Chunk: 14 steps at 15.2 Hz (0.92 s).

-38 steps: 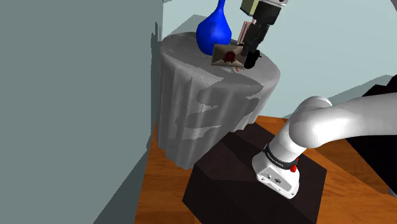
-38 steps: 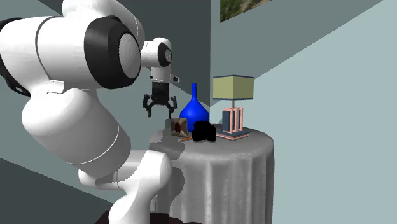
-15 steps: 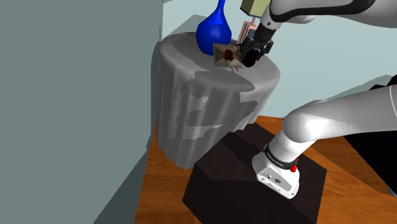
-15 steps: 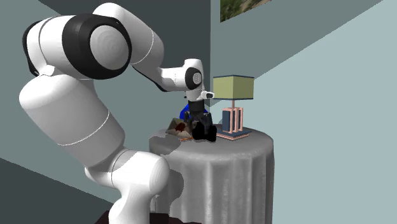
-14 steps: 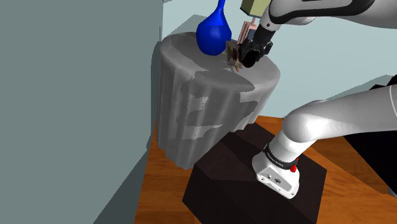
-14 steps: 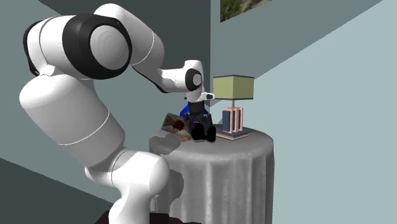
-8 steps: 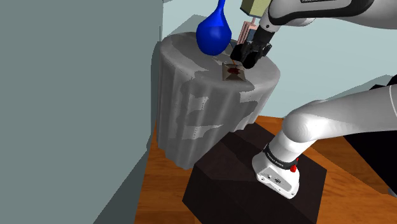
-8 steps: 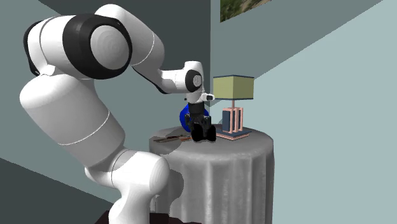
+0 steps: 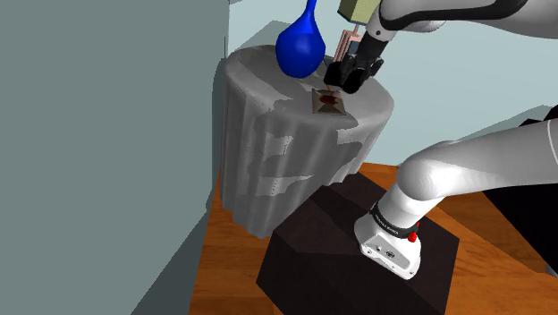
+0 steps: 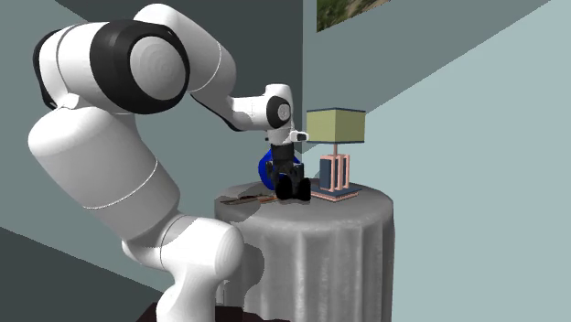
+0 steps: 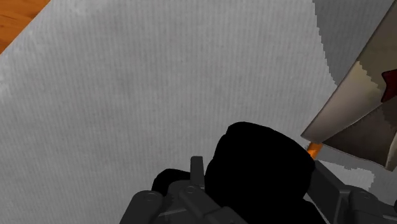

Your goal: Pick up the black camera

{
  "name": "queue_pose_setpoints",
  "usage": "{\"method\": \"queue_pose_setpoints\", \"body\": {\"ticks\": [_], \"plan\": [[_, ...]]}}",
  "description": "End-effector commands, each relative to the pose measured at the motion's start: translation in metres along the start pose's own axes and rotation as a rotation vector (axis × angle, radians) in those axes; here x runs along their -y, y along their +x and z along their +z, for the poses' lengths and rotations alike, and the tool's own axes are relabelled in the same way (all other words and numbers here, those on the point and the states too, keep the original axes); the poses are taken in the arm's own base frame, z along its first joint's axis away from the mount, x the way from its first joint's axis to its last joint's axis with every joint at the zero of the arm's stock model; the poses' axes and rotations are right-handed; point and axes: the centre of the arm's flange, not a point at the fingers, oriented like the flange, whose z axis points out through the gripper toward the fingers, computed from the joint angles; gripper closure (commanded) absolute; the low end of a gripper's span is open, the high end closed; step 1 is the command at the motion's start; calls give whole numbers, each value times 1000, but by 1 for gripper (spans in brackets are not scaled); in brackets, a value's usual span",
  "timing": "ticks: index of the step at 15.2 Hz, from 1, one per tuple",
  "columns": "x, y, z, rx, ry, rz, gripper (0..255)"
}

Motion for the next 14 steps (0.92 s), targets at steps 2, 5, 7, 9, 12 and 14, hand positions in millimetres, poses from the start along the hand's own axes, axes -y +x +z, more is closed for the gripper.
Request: {"method": "queue_pose_setpoints", "body": {"ticks": [2, 5, 7, 9, 12, 14], "plan": [[0, 2, -16, 0, 0, 0, 255], [1, 5, -31, 0, 0, 0, 255], [1, 6, -42, 0, 0, 0, 255], [1, 8, -52, 0, 0, 0, 255], [1, 10, -68, 0, 0, 0, 255], [1, 10, -68, 0, 0, 0, 255]]}}
